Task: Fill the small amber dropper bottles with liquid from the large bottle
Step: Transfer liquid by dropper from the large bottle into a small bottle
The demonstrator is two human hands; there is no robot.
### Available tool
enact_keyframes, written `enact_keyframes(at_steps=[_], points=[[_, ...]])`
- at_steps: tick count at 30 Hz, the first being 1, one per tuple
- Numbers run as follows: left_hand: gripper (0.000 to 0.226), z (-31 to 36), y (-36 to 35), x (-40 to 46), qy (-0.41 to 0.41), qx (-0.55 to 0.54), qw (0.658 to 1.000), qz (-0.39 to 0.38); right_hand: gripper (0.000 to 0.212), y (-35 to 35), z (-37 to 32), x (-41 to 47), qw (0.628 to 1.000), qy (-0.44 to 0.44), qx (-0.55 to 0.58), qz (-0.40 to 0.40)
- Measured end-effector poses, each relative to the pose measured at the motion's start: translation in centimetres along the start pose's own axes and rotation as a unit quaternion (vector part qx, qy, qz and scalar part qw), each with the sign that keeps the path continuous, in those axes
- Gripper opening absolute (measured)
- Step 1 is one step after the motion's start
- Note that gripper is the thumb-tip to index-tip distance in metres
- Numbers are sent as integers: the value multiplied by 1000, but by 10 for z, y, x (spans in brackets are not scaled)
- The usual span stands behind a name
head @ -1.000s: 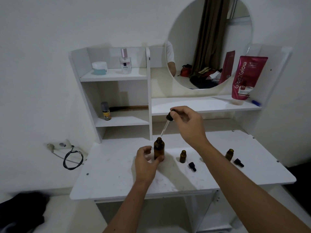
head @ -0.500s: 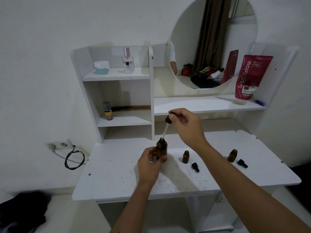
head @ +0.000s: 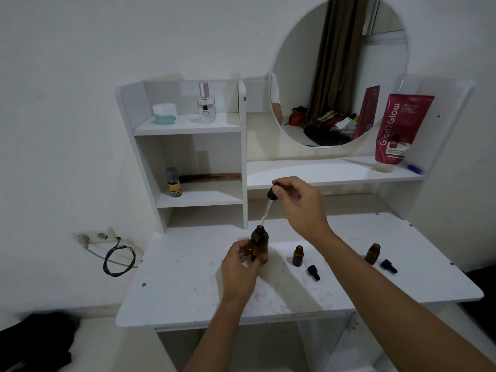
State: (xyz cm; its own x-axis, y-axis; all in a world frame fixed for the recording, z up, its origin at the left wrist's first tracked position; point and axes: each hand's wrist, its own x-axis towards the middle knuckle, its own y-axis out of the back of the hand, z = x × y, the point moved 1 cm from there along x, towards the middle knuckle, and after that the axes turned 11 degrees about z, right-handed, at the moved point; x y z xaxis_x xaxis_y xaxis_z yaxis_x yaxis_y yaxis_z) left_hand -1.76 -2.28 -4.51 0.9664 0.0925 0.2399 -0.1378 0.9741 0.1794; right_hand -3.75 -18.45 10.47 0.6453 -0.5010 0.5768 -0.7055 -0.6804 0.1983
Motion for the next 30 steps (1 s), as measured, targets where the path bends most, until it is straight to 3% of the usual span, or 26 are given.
enact_keyframes(at_steps=[5,16,30], points=[[44,-1,0,0,-2,2,1000,-1,13,-3,3,-4,1000,0,-1,-20],[44,-2,-2,1,5,14,1000,-8,4,-24,27,-25,984,-60,-78,-147],[45,-1,-4,2,24,43,999,-10,6,-27,28,-32,984,-89,-76,-134]])
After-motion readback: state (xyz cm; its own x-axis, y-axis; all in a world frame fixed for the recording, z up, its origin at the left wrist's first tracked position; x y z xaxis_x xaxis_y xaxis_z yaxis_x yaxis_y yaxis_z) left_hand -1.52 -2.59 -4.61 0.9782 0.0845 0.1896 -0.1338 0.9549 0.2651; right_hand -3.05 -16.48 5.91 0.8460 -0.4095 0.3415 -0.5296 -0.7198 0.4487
